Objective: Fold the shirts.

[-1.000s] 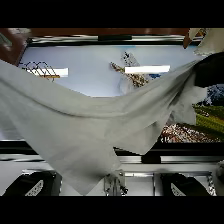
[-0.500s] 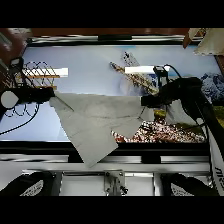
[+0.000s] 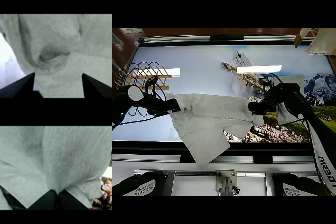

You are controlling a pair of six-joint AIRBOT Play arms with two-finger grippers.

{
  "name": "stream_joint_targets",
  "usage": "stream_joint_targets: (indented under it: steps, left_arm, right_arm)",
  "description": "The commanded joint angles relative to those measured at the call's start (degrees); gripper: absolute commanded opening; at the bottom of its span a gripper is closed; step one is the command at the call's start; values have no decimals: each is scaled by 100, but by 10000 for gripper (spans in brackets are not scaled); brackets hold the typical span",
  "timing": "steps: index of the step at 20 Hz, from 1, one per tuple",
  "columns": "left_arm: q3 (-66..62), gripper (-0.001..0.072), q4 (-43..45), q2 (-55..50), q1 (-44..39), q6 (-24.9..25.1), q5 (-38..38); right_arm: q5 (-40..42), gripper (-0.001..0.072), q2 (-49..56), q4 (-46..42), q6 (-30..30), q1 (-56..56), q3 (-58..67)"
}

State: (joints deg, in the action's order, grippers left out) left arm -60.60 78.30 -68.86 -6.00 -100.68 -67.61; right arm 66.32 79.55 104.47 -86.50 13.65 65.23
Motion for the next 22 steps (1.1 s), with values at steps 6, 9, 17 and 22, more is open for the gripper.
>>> stream_joint_targets:
  steps: [6, 9, 17, 22]
  left_arm:
    - [1956, 709, -496, 831, 354, 345, -645]
    - [2636, 709, -1602, 824, 348, 334, 616]
    - [2951, 580, -2352, 455, 295, 334, 1919]
    - [2682, 41, -2610, 507, 133, 780, 2087]
  right_arm:
    - [588, 78, 22, 46, -223, 4, -7]
    - [562, 78, 22, 46, -223, 4, -7]
    - [516, 78, 22, 46, -221, 4, -7]
    - [463, 78, 22, 48, -221, 2, 81]
